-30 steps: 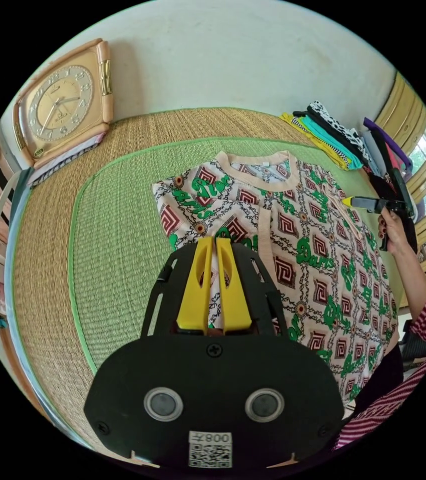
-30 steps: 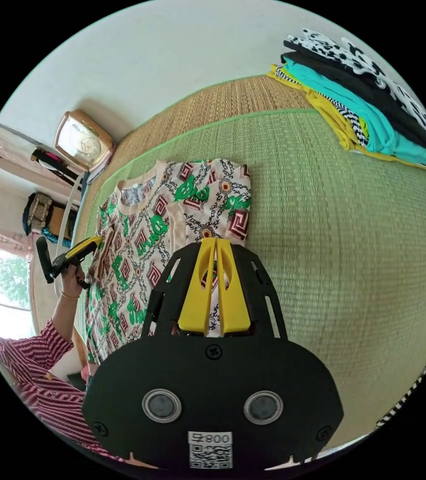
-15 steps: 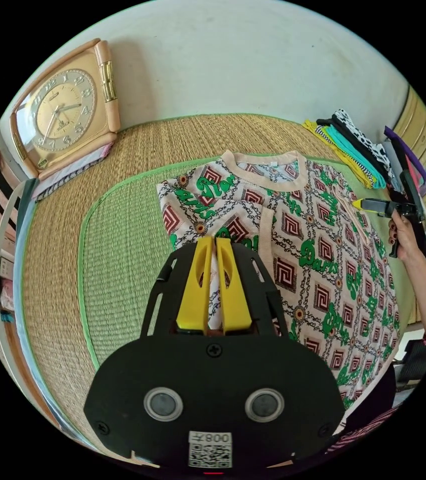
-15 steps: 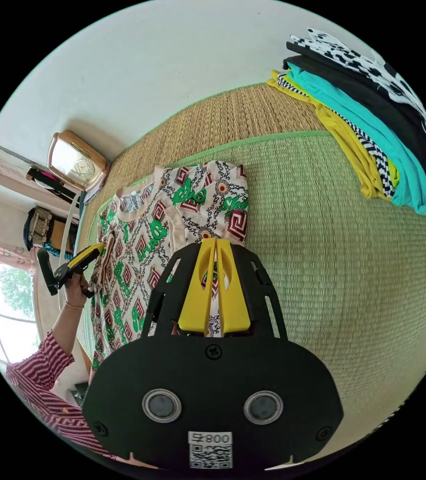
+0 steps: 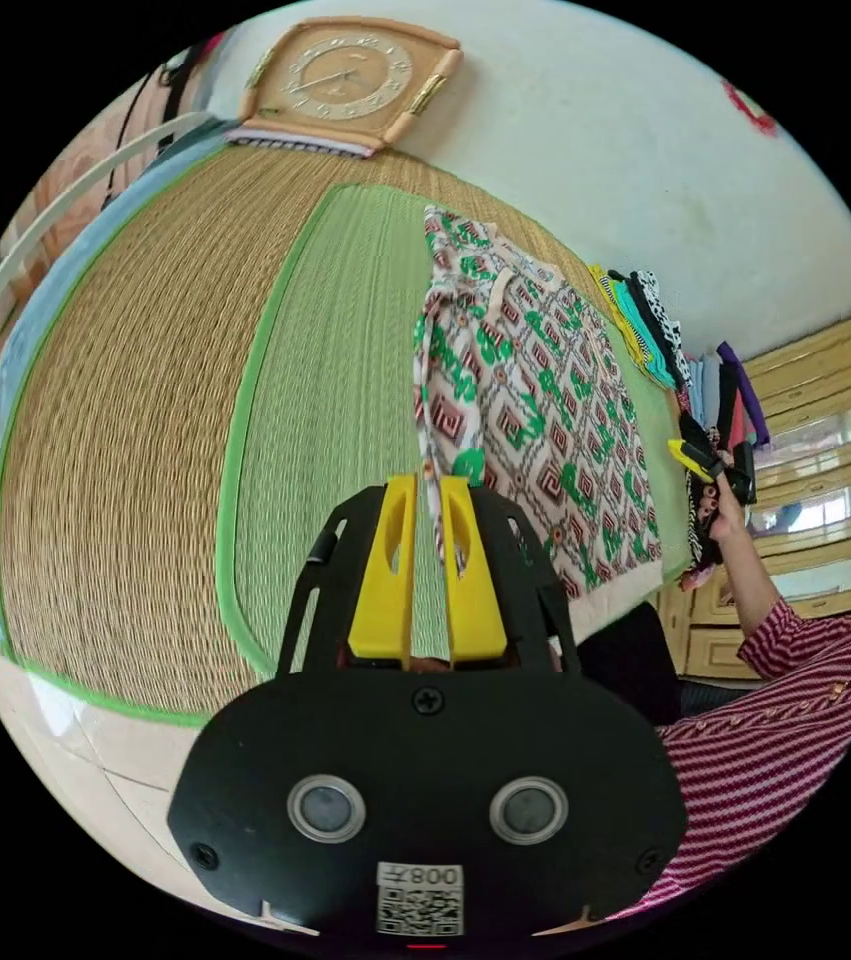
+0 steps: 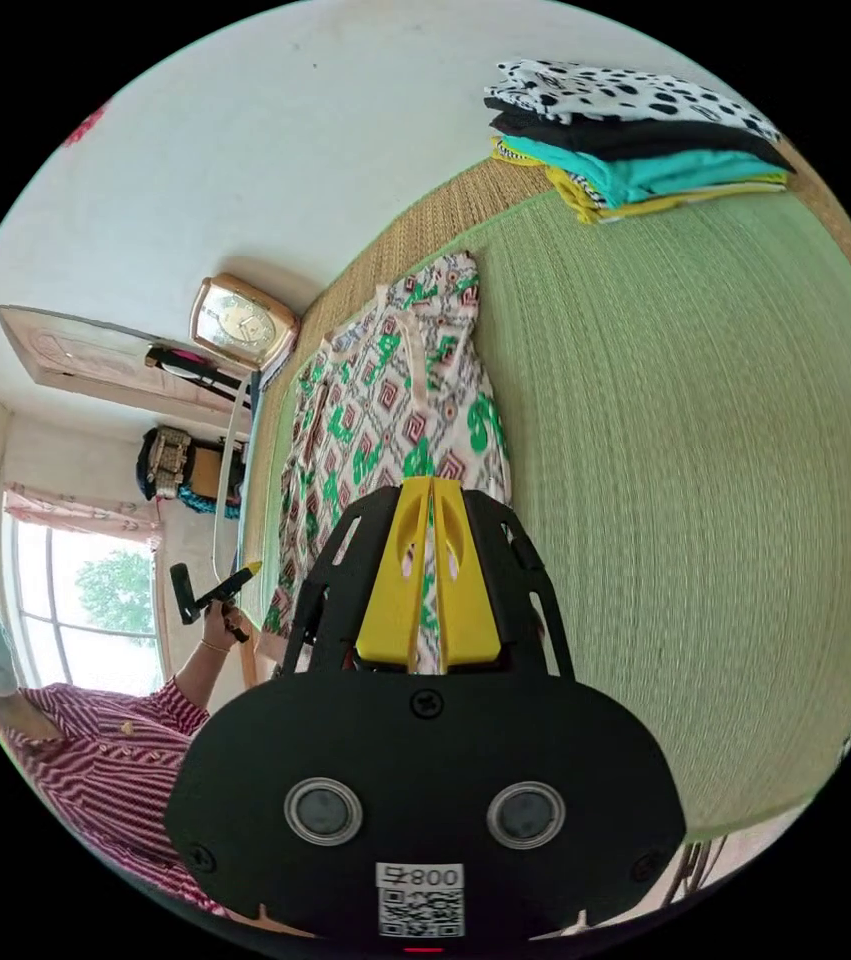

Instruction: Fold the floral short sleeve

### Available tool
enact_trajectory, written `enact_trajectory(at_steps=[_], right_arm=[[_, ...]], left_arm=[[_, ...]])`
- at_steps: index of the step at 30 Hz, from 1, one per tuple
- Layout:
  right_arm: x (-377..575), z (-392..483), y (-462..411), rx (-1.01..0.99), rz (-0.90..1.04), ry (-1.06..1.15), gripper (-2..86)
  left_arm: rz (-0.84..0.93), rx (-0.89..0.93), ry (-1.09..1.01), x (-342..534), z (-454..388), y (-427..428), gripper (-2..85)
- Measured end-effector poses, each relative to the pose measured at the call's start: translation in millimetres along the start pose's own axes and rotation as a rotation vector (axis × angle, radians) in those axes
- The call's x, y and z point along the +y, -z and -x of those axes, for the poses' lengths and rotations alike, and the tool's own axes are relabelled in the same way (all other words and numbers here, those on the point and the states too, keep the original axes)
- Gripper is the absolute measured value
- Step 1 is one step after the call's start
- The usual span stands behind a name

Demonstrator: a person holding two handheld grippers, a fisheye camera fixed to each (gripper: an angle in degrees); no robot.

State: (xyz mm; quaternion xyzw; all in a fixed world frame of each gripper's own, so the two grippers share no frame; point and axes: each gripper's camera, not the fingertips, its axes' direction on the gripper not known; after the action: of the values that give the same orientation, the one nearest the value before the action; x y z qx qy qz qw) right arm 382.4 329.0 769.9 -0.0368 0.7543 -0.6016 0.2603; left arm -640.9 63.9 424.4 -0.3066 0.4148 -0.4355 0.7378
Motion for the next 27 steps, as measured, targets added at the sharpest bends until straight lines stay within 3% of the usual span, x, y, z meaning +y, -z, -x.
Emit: enact_trajectory(at_steps=[8, 13, 19, 27], right_arm=[[162.1, -35.2, 48.8, -0.054, -0.017, -0.143, 0.6], [225.2, -49.2, 64.3, -0.073, -0.024, -0.185, 2.5], [256.7, -62.3, 60.7, -0.089, 0.007, -0.191, 5.2], [258.4, -75.1, 48.6, -0.044, 0.042, -0.177, 7.0]], left_arm=[[-0.010, 0.164, 0.124, 65.4, 9.8, 43.9, 8.0], [0.078, 0.115, 0.085, 59.0, -0.7, 39.6, 8.7], [0.095, 0.048, 0.112, 69.0, 1.4, 54.6, 3.9], [0.117, 0.109, 0.169, 74.3, 20.0, 67.4, 3.8]])
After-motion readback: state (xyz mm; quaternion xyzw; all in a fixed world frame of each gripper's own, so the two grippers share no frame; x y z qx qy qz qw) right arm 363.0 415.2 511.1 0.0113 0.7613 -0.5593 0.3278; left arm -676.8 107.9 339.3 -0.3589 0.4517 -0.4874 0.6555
